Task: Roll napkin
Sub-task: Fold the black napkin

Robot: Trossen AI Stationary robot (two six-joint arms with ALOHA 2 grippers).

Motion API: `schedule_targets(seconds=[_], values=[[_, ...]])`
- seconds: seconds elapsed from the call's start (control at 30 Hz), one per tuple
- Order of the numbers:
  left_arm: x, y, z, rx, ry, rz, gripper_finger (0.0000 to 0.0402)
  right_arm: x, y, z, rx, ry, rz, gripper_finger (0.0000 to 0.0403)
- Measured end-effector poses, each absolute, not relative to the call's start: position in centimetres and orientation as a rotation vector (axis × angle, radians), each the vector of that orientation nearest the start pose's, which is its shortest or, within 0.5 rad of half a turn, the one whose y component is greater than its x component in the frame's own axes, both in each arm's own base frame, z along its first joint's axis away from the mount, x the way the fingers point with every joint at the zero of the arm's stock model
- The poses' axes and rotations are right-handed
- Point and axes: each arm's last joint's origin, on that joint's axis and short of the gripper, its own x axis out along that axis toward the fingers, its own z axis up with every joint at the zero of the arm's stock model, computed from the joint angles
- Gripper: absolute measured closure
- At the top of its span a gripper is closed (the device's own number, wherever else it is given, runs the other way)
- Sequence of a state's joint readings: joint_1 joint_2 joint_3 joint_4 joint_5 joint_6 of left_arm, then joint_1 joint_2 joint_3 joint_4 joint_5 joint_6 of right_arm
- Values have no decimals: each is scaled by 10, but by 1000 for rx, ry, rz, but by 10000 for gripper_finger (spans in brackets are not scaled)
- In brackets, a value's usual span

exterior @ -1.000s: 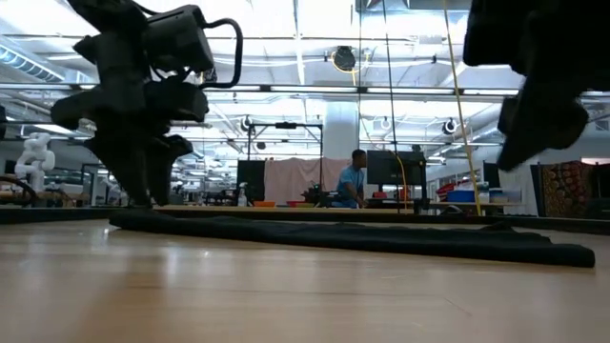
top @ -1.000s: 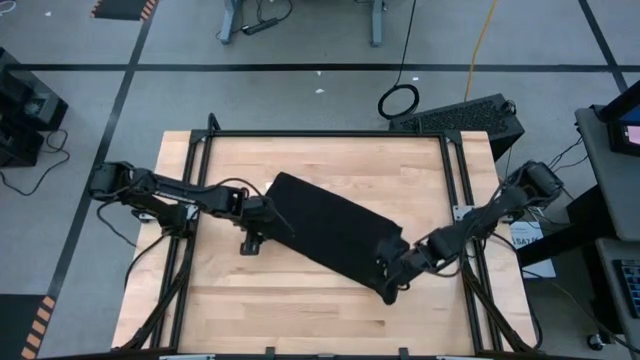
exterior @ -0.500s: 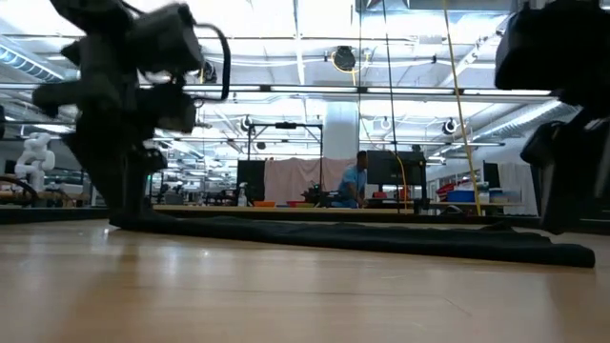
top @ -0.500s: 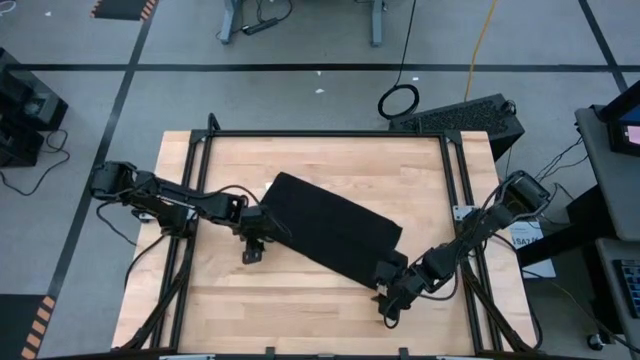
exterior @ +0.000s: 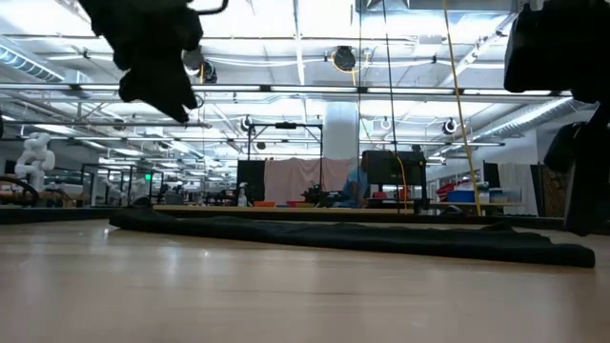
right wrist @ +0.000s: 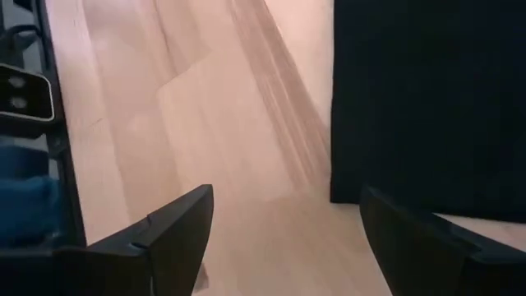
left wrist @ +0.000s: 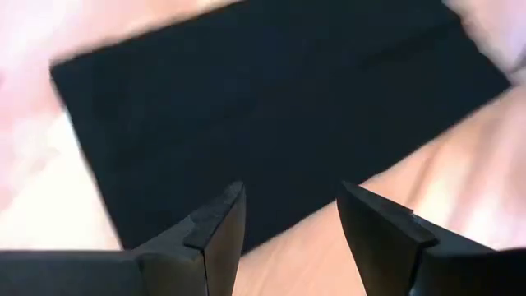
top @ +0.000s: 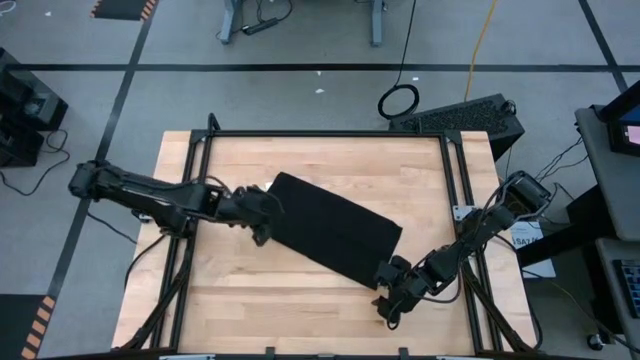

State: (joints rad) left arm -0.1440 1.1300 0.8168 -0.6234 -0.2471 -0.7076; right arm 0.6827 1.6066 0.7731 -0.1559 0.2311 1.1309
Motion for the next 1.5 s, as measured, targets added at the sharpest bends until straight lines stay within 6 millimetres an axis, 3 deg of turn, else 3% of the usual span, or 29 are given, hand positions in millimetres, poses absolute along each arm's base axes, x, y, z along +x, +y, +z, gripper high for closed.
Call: schedule_targets(seconds=[0.27, 0.43, 0.6, 1.03, 1.17, 1.5], values=[[203, -18, 229, -138, 1102, 236, 204, 231, 176, 146, 426, 933, -126, 106], [199, -22, 207, -137, 1193, 109, 204, 230, 173, 145, 345, 917, -143, 106], [193, -20, 191, -107, 1234, 161, 204, 228, 171, 144, 283, 921, -159, 106], [188, -18, 180, -69, 1268, 203, 204, 238, 175, 119, 307, 922, -199, 110], [188, -19, 180, -82, 1272, 189, 204, 237, 176, 118, 324, 932, -204, 143], [189, -19, 180, -81, 1268, 177, 204, 235, 176, 119, 308, 984, -169, 276]])
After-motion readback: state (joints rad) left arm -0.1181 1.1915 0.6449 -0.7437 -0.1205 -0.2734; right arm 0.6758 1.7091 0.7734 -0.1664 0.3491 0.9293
